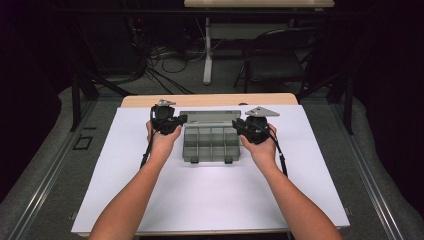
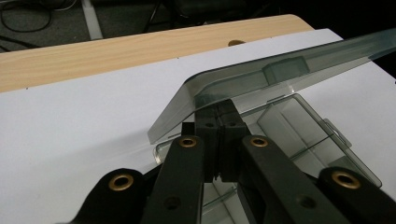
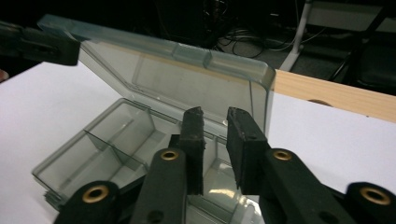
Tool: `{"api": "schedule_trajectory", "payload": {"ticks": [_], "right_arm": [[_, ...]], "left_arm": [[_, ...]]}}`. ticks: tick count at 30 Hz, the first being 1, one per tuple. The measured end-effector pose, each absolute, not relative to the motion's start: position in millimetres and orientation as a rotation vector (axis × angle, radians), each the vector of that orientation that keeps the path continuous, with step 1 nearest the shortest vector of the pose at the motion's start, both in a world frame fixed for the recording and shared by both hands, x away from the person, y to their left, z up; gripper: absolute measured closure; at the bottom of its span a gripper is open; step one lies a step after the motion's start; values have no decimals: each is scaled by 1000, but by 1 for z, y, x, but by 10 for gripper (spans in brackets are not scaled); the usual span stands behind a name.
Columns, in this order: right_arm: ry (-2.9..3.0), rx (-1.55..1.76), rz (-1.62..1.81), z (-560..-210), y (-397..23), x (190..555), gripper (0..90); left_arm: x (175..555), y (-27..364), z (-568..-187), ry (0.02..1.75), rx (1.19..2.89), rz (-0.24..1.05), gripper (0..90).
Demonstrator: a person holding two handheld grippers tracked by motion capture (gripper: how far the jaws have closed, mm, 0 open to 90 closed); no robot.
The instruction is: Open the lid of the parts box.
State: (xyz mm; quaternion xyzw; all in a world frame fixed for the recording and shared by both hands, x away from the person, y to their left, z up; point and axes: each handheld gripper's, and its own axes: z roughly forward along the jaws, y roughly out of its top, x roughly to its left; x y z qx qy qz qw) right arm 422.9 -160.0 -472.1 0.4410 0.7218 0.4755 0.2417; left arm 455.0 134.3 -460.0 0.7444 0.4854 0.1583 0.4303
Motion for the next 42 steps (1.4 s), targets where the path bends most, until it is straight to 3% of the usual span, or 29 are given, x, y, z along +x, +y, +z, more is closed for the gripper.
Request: {"api": "schedule_trajectory", "payload": {"ticks": [2, 17, 26, 42], "right_arm": [[1964, 1178, 1251, -475, -162, 424, 672], [2007, 1206, 1219, -488, -173, 448, 440], [2022, 1228, 1230, -494, -177, 463, 433], [2051, 1235, 1195, -519, -176, 481, 576]], "left_arm": [[455, 135, -460, 1213, 1853, 394, 900], [456, 134, -461, 1218, 1852, 389, 891], [456, 135, -461, 1220, 1854, 388, 886], [457, 134, -460, 1215, 1859, 389, 885]]}}
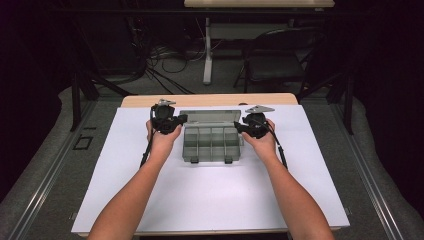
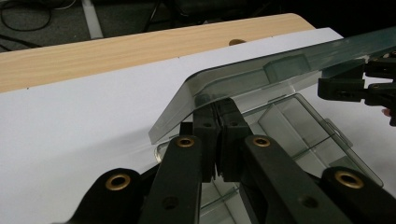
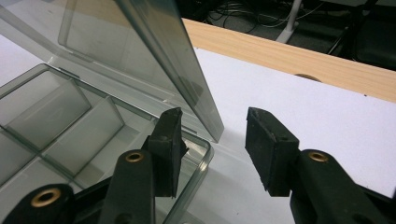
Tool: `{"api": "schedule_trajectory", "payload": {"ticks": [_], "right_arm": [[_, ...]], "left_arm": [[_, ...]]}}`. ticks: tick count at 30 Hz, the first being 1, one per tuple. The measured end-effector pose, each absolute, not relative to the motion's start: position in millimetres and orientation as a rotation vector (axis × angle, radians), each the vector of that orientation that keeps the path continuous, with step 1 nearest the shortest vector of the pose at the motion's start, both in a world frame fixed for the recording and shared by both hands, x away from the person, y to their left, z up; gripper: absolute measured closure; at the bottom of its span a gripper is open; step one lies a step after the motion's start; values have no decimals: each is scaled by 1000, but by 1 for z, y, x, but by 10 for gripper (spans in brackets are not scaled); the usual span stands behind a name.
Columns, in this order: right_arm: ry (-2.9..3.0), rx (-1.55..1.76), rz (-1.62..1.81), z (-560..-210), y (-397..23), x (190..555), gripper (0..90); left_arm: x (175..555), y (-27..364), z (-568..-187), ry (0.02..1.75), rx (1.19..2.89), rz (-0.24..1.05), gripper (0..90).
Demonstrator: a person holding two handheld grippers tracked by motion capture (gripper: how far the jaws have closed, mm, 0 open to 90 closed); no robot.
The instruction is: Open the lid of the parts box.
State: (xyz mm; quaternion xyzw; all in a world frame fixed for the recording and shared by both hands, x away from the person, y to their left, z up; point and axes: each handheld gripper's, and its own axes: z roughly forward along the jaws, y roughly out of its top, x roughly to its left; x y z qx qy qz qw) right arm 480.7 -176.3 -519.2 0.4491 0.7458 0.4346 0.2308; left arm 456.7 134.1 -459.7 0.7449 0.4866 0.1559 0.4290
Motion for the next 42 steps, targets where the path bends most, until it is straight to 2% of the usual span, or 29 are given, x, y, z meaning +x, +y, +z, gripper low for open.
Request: {"api": "schedule_trajectory", "payload": {"ticks": [17, 25, 32, 42], "right_arm": [[2049, 1201, 1211, -523, -168, 482, 691], [2047, 1202, 1204, -523, -170, 482, 734], [2048, 1203, 1196, -523, -172, 482, 796], [2042, 1197, 1191, -523, -172, 482, 814]], "left_arm": [[456, 134, -460, 1213, 1863, 392, 880], [455, 133, -461, 1200, 1877, 389, 830], [455, 134, -463, 1210, 1876, 388, 824], [455, 133, -466, 1210, 1890, 384, 810]]}}
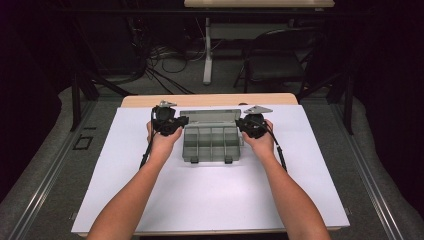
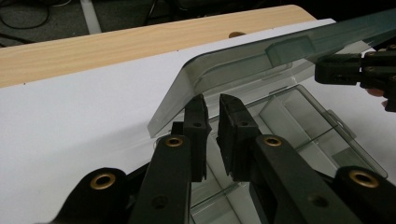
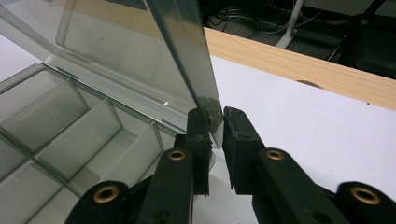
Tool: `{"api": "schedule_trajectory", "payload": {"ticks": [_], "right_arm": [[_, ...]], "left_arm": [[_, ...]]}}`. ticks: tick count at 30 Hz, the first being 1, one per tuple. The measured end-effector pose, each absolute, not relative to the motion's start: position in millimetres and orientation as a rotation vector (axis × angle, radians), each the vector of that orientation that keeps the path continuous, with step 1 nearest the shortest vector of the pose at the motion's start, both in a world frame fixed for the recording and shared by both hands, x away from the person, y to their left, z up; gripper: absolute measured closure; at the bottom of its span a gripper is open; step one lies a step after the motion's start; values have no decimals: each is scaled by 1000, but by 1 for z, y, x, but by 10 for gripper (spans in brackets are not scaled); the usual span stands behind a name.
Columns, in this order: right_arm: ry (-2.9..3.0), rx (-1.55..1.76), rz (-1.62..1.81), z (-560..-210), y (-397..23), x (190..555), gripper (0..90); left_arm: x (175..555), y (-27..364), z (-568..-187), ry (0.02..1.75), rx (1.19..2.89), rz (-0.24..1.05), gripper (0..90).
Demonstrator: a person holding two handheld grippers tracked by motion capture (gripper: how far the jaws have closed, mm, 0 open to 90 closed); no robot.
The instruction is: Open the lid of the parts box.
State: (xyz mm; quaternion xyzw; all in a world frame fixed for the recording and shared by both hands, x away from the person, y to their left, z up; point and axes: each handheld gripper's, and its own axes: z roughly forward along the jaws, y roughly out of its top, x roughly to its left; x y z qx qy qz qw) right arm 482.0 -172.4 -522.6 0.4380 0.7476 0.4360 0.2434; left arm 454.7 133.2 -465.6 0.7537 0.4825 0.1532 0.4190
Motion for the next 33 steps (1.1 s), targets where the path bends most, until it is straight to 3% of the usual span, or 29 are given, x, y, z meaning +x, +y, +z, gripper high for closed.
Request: {"api": "schedule_trajectory", "payload": {"ticks": [15, 33], "right_arm": [[2043, 1203, 1191, -522, -172, 482, 815], [2039, 1205, 1189, -522, -172, 482, 815]], "left_arm": [[451, 132, -498, 1266, 2006, 320, 594], [444, 133, -527, 1323, 2081, 276, 512]]}}
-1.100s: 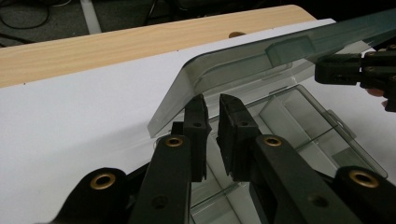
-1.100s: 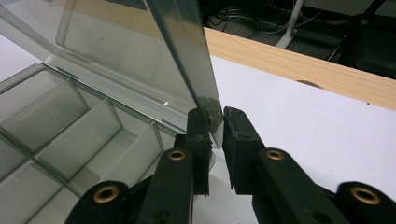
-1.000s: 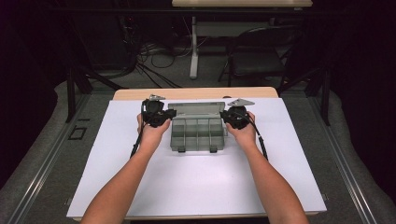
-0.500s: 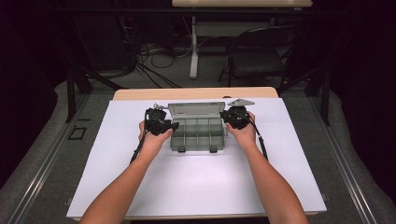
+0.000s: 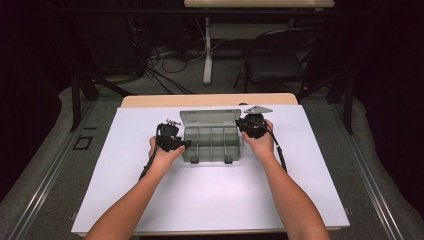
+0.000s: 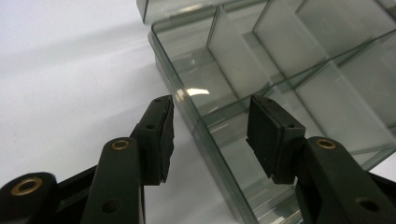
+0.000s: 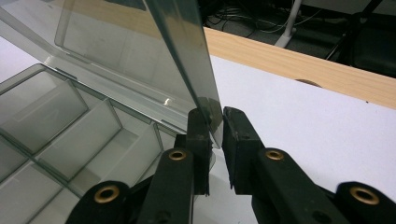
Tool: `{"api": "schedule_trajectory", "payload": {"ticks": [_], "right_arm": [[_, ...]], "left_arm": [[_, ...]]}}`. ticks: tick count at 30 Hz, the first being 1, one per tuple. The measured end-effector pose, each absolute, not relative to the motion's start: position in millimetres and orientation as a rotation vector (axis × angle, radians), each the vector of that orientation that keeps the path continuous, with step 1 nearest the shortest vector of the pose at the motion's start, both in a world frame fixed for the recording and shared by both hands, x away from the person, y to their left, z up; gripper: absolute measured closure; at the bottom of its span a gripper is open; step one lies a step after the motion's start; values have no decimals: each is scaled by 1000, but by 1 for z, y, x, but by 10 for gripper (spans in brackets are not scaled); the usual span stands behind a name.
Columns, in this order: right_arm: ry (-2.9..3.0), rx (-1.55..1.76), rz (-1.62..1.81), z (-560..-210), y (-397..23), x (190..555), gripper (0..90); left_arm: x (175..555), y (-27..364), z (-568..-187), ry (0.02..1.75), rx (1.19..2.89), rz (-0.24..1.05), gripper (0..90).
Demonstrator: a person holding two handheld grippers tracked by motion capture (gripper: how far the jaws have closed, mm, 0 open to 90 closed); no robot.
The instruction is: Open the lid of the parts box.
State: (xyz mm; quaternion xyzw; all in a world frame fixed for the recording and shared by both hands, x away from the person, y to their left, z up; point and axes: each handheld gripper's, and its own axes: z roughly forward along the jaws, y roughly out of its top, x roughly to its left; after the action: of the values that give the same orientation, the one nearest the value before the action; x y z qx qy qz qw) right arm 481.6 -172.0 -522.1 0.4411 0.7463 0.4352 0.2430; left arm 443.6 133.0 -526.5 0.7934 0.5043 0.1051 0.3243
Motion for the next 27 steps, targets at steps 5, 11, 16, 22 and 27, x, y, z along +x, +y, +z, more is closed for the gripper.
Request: {"api": "schedule_trajectory", "payload": {"ticks": [5, 11, 16, 22, 27], "right_arm": [[2037, 1206, 1190, -522, -172, 482, 815], [2035, 1211, 1191, -522, -172, 482, 815], [2033, 1213, 1193, -522, -172, 481, 815], [2030, 1219, 1194, -523, -172, 482, 814], [2022, 1223, 1200, -523, -172, 482, 815]], "left_arm": [[443, 132, -535, 1335, 2078, 266, 512], [442, 130, -543, 1347, 2079, 266, 542], [442, 129, -546, 1344, 2086, 275, 578], [440, 128, -550, 1340, 2087, 279, 640], [439, 128, -551, 1334, 2094, 300, 673]]}}
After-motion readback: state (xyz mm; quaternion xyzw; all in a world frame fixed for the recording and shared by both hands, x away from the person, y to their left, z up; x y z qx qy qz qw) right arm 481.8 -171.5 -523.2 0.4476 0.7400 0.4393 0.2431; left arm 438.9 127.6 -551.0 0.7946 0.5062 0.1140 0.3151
